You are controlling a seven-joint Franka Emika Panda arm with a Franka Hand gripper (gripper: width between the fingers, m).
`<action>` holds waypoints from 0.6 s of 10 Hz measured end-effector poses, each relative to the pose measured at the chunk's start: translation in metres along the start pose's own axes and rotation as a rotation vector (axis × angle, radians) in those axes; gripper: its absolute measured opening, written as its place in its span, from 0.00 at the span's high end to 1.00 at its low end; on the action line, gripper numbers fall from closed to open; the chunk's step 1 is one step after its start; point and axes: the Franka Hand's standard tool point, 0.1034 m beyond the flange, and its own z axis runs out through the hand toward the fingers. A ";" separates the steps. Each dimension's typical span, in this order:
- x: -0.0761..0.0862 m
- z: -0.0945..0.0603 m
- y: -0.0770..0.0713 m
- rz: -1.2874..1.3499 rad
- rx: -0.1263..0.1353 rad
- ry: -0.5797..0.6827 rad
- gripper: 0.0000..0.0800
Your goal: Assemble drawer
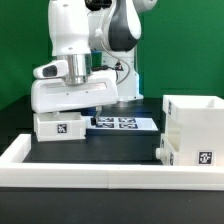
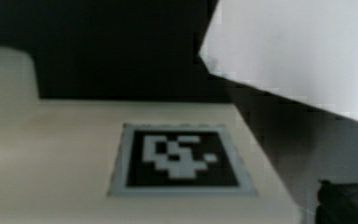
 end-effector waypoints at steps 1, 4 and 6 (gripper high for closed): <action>0.000 0.000 0.000 0.001 0.000 0.000 0.19; 0.000 0.000 0.000 0.001 0.000 0.000 0.54; 0.001 0.000 0.000 0.000 0.000 0.000 0.71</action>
Offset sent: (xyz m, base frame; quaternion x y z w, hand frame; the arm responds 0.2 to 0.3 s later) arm 0.0000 -0.0008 -0.0011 -0.0058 -0.0008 -0.0071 1.0000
